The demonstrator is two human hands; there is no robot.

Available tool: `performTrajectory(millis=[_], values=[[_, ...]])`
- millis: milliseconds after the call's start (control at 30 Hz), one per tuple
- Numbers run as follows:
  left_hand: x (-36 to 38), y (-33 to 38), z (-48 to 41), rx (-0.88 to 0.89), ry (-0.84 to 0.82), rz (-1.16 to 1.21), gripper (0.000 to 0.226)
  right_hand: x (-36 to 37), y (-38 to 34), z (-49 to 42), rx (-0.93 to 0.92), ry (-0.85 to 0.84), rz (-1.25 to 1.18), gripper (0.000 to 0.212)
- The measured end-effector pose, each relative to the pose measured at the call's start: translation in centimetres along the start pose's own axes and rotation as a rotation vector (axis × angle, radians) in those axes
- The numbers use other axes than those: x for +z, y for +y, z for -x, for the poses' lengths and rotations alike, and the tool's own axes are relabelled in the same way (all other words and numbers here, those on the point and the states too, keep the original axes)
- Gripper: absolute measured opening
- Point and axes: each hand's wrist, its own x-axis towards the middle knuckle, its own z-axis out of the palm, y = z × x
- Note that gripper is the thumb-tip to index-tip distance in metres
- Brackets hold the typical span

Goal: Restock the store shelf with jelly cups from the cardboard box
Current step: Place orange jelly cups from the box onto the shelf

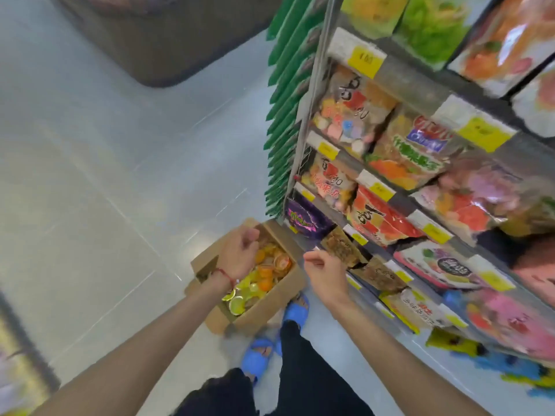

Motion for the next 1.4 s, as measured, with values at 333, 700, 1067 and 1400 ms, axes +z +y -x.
performTrajectory(millis=[333,700,1067,1400], values=[[7.1,-12.5,-3.0,-0.435,0.099,0.186,0.016,5.8,8.3,-8.9,0.149,-0.284,0.241,0.016],[19.6,-31.3,-11.7,-0.590,-0.033,0.203,0.016,17.1,22.5,-24.6,0.050,-0.406,0.636,0.021],[32.0,-45.6,-26.5,-0.420,-0.167,-0.172,0.074,27.9,33.8,-40.1,-0.578,-0.793,1.320,0.058],[36.0,-49.7,-32.5,-0.194,-0.439,-0.667,0.071,31.9,36.6,-45.1,-0.889,-0.906,1.898,0.066]])
